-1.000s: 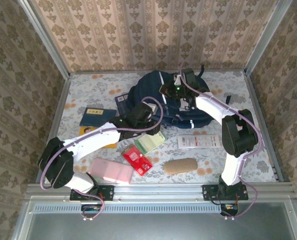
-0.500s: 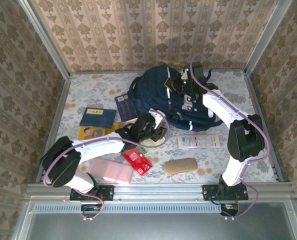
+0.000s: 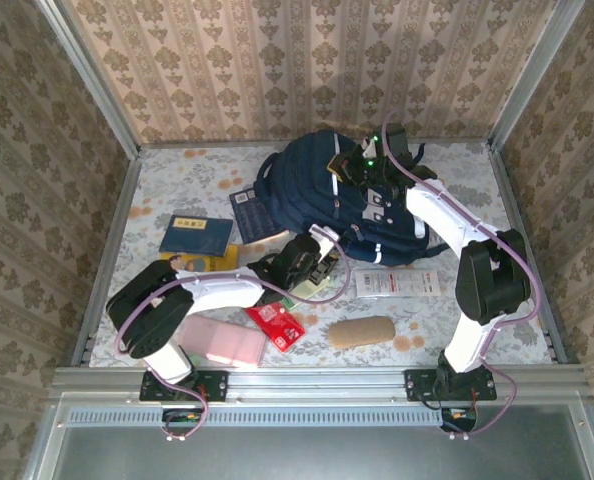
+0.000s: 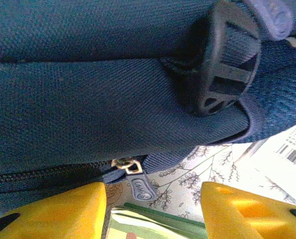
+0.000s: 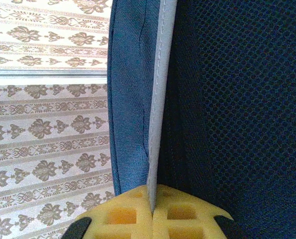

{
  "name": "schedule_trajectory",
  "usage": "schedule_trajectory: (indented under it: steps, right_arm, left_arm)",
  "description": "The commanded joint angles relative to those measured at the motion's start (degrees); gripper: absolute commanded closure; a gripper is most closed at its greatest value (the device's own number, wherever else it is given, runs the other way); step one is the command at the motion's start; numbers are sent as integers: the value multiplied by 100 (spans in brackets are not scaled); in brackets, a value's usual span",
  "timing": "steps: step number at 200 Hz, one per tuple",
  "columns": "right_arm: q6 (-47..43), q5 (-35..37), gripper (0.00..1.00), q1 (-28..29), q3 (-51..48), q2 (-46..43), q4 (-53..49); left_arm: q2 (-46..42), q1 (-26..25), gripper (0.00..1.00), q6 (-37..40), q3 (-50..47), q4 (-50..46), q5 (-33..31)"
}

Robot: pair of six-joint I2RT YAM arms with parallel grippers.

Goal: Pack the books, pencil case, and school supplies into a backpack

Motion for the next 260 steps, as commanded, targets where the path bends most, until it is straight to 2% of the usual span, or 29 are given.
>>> schedule_trajectory:
  steps: [1,29,42,96,130,173,224,260]
  right_arm:
    - [213,-337,100,49,208,-390,736]
    - [277,-399,100,75,216,-362,850]
    - [273,-417,100,97,211,-342,868]
    - [-59,-396,100,144,233,-251,622]
    - [-594,-345,100,212,344,-130,259]
    - [-1861,-22,100,521,783,71,-799]
    - [-2378,11,100,758,1013,280,-1164]
    - [-2901,308,100,766,1065,248,-1461]
  left_arm:
    - [-26,186,50,-123,-18,159,-70]
    - [123,324,53,-185,177,-35,238]
    - [210,334,58,-125,283,-85,340]
    - [139,468,100,-82,368,-407,350]
    - [-160,560,100,-151,239,-686,431]
    - [-486,682,100,-154,204,-1205,390]
    - [-772,911,100,-247,248,-1775,604]
    - [-1049,1005,100,-341,154,-2161,678]
